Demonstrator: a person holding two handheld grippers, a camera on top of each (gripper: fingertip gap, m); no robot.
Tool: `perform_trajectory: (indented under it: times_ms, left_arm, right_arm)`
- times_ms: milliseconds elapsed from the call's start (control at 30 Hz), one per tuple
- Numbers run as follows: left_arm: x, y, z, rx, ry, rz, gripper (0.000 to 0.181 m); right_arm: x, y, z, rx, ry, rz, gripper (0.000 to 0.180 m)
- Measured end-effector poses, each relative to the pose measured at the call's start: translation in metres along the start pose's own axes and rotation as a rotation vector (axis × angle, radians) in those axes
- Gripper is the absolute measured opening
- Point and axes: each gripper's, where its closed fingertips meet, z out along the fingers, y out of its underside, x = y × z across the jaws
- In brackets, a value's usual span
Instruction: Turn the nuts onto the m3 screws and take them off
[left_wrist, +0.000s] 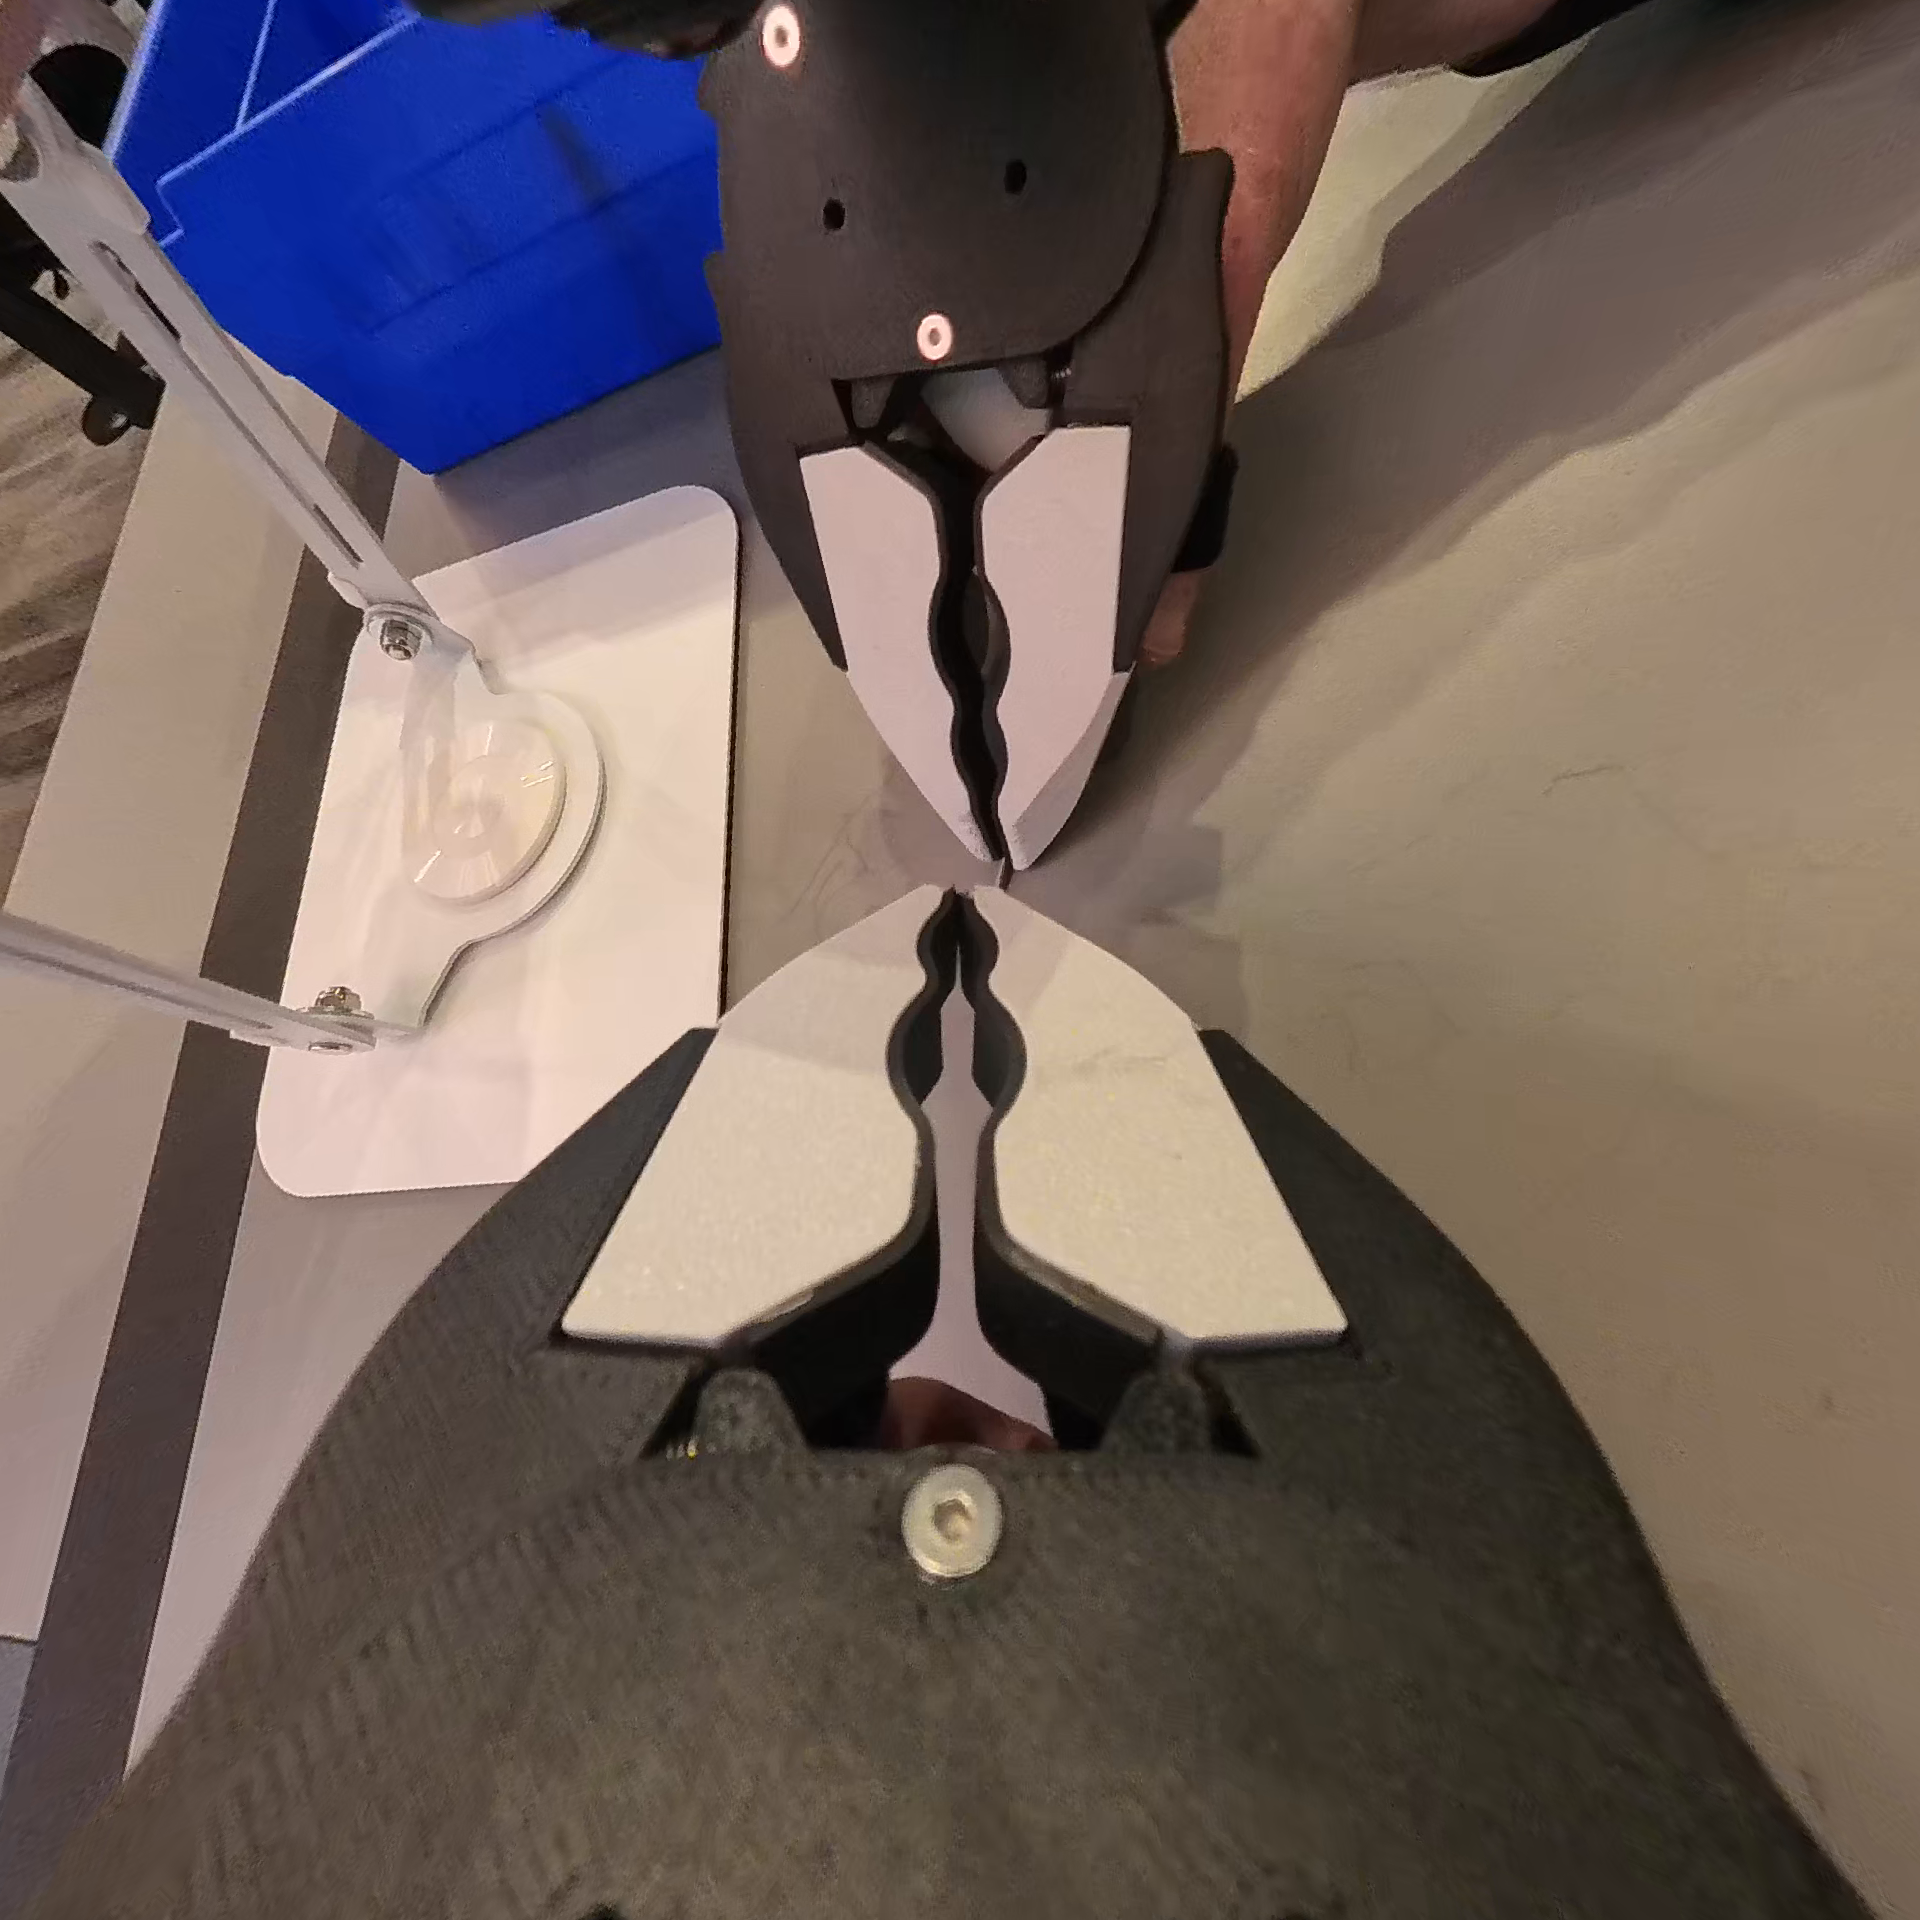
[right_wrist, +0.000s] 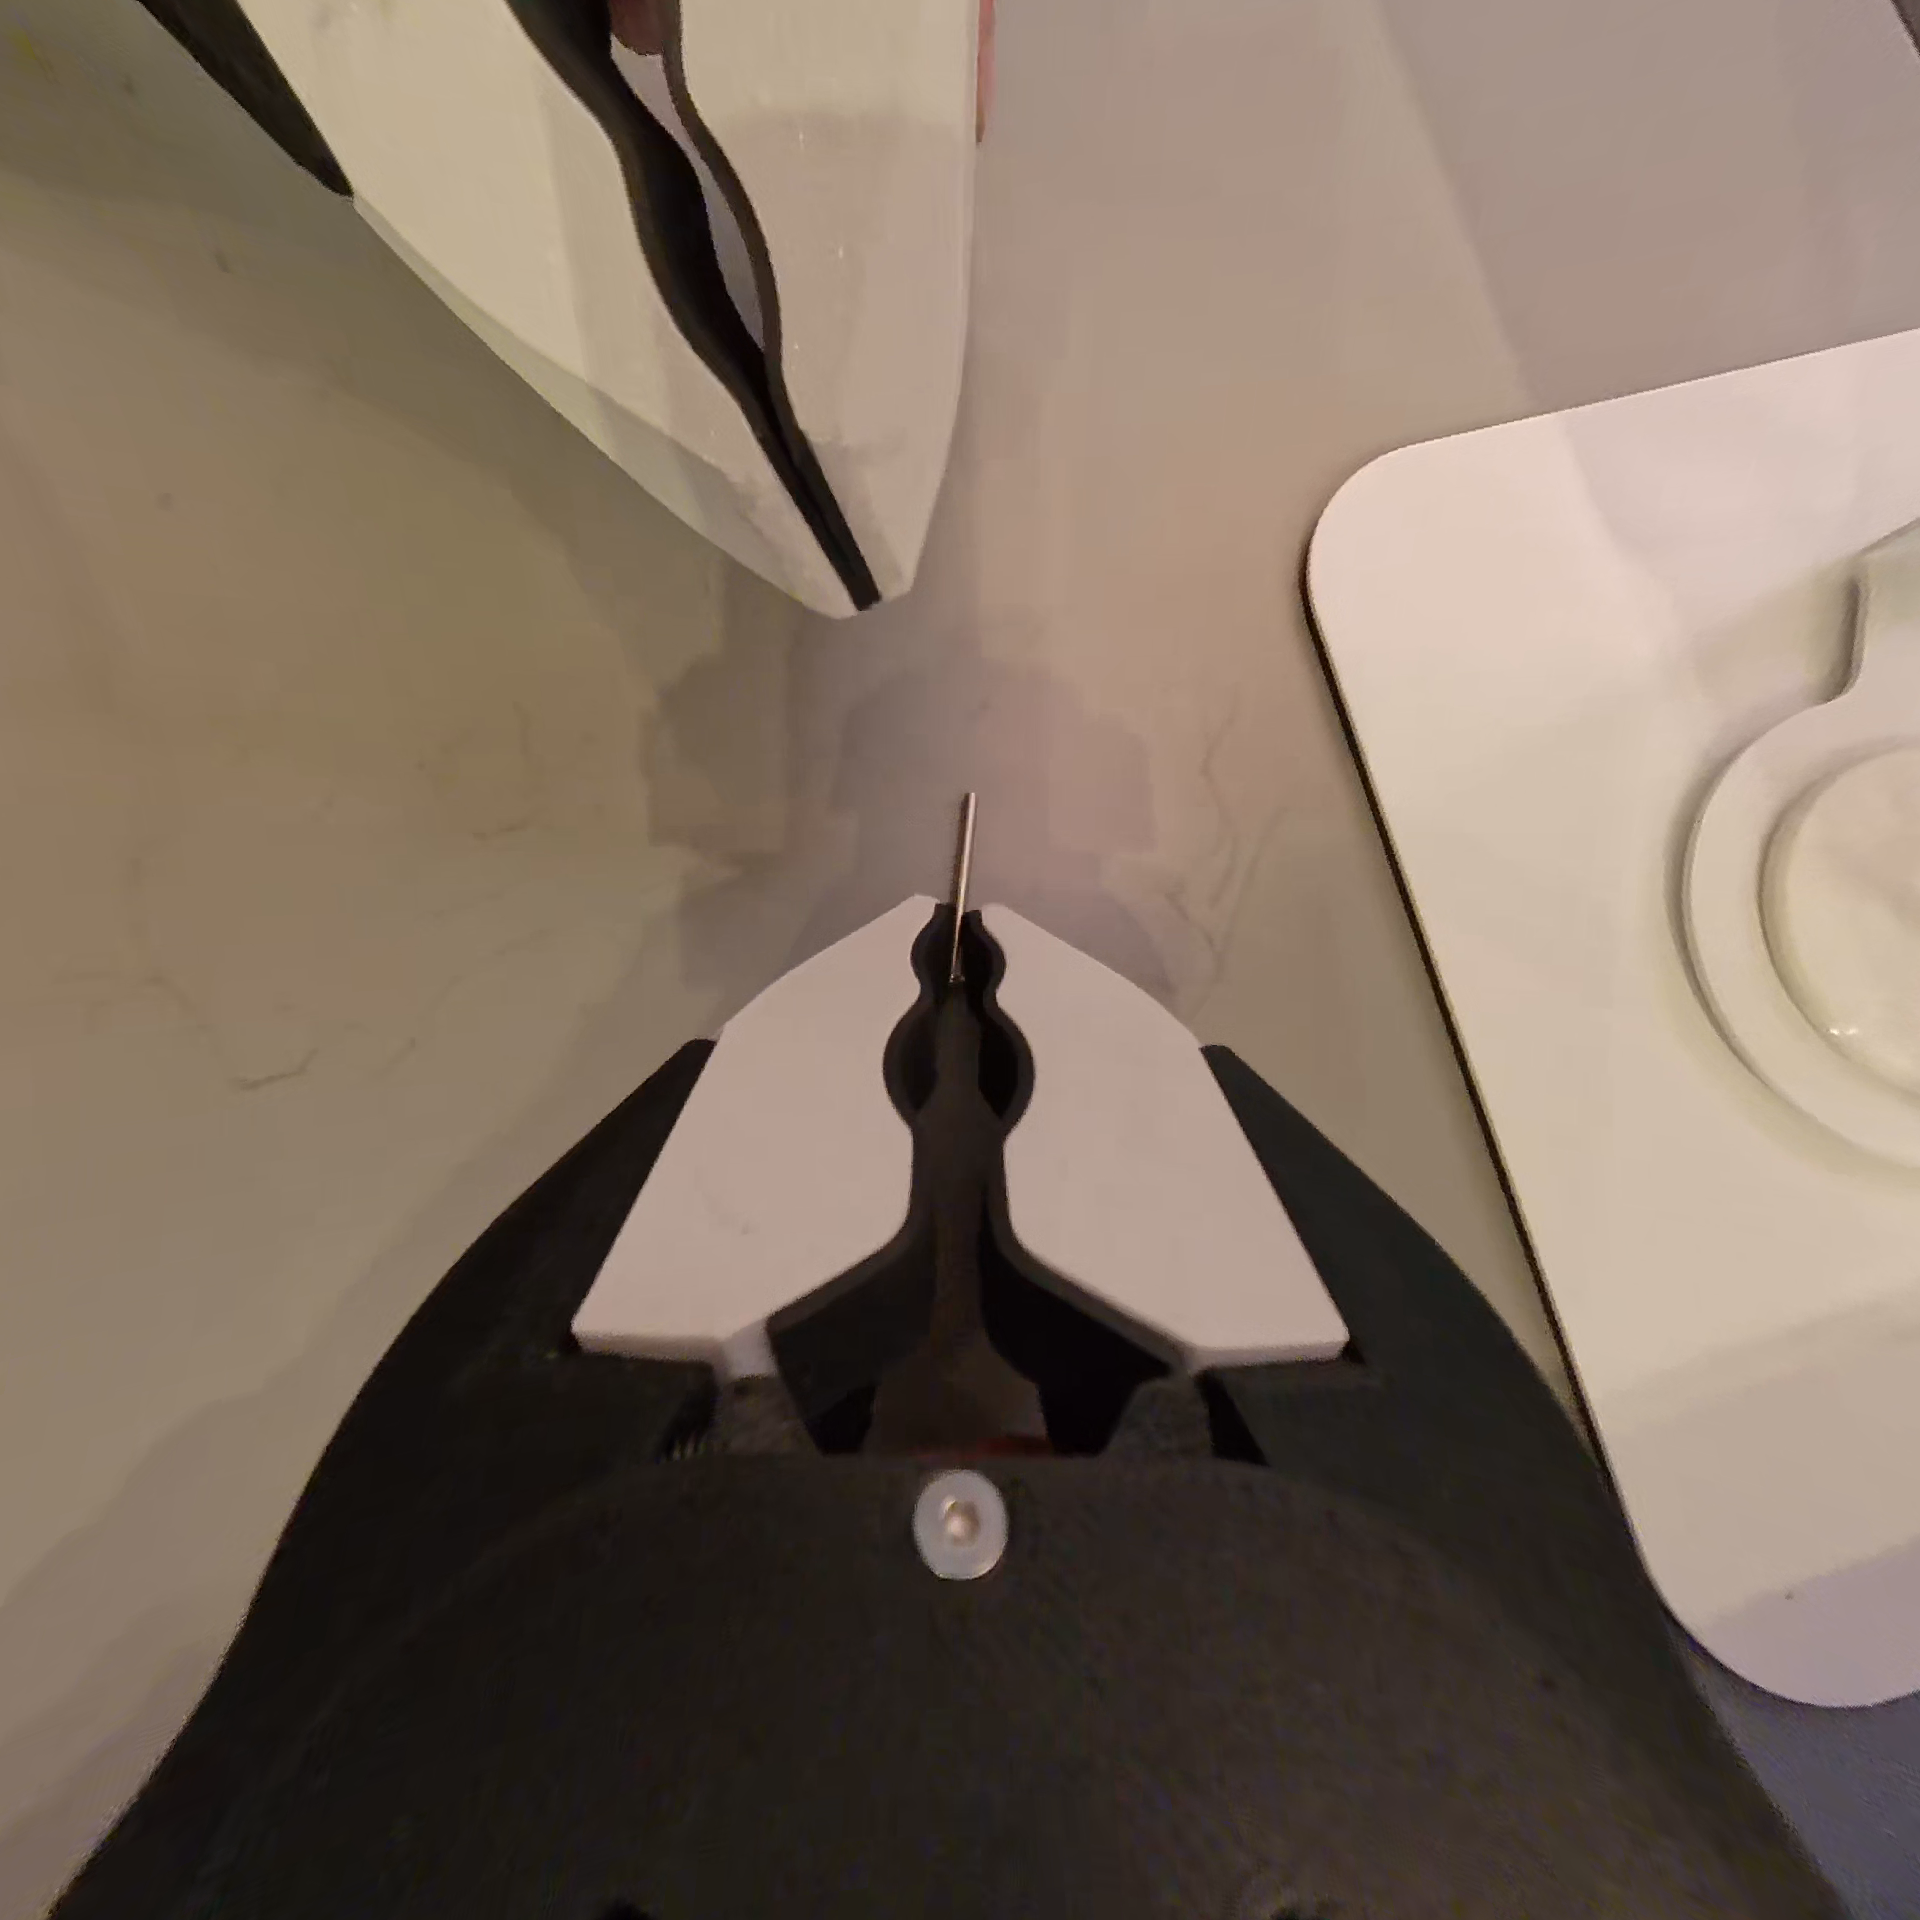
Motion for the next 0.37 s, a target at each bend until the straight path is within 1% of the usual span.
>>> perform_trajectory:
  times_ms: [33, 167, 367]
  left_arm:
    - [0.000, 0.000, 0.000, 0.000, -0.003, -0.001, 0.000]
    - [-0.002, 0.000, -0.005, 0.007, -0.022, -0.009, 0.000]
    - [-0.005, 0.010, -0.012, 0.008, -0.048, -0.050, 0.000]
  right_arm:
    - [0.000, 0.000, 0.000, 0.000, 0.011, -0.012, 0.002]
    - [0.002, -0.002, -0.002, 0.028, 0.051, -0.015, 0.001]
    - [-0.003, -0.008, -0.015, 0.072, 0.065, -0.006, 0.001]
